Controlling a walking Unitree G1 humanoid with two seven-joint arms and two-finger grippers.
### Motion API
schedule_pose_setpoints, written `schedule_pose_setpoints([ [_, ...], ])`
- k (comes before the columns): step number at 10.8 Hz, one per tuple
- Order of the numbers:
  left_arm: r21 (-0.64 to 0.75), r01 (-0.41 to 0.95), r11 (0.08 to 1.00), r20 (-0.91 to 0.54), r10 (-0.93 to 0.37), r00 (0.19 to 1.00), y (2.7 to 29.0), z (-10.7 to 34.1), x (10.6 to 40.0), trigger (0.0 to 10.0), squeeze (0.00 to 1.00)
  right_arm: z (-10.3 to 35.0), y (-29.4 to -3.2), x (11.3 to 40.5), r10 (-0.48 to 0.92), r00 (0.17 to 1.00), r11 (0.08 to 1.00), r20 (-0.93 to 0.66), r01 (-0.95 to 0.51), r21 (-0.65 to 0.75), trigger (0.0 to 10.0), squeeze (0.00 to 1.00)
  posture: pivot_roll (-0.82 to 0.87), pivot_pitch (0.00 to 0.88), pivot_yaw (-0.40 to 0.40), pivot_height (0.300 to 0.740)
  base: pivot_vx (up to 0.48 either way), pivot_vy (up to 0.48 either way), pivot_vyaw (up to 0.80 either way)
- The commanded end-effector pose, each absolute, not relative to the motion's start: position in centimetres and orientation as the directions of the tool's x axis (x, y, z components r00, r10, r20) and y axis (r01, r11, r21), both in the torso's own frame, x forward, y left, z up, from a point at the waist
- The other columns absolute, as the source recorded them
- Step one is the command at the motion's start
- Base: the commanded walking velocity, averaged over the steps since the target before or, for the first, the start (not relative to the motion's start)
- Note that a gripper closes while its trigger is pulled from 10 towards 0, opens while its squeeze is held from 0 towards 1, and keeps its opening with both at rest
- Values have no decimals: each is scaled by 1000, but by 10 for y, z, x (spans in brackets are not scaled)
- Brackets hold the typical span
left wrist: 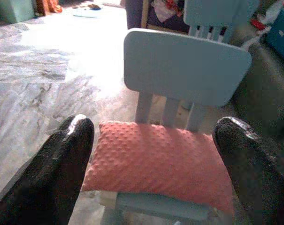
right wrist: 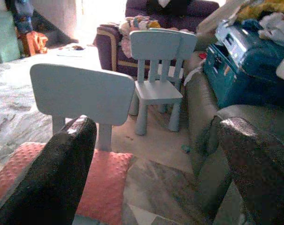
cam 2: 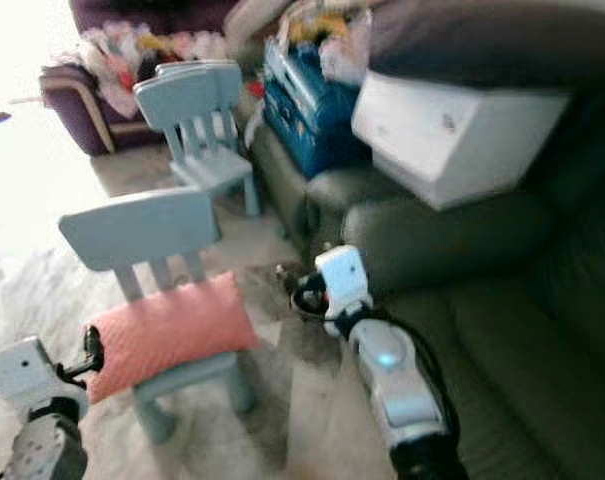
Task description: Move the pillow to the sofa
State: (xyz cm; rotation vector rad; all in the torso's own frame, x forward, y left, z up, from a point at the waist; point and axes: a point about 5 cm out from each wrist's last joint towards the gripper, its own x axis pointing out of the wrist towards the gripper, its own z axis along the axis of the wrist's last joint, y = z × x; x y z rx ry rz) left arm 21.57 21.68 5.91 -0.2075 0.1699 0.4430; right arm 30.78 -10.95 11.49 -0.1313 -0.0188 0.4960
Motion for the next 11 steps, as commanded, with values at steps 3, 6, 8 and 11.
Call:
schedule_pose_setpoints([
  [3,-159,-425,891,-203,392,897,215,62,218,10000,0,114,-114,308,469,883,875,-18,-467,-126,10000,0,-156,70,32,740,0,476,0],
  [6,-151,-429,891,-206,396,895,216,61,217,10000,0,115,-114,308,468,884,876,-13,-465,-126,10000,0,-154,74,32,740,0,476,0],
  [8,-127,-416,900,-165,395,904,216,66,217,10000,0,115,-113,309,470,882,875,-13,-468,-127,10000,0,-151,76,32,740,0,0,0],
  [11,-140,-412,900,-166,389,906,215,69,217,10000,0,115,-112,311,474,881,872,-7,-470,-139,10000,0,-146,76,37,740,0,0,267],
])
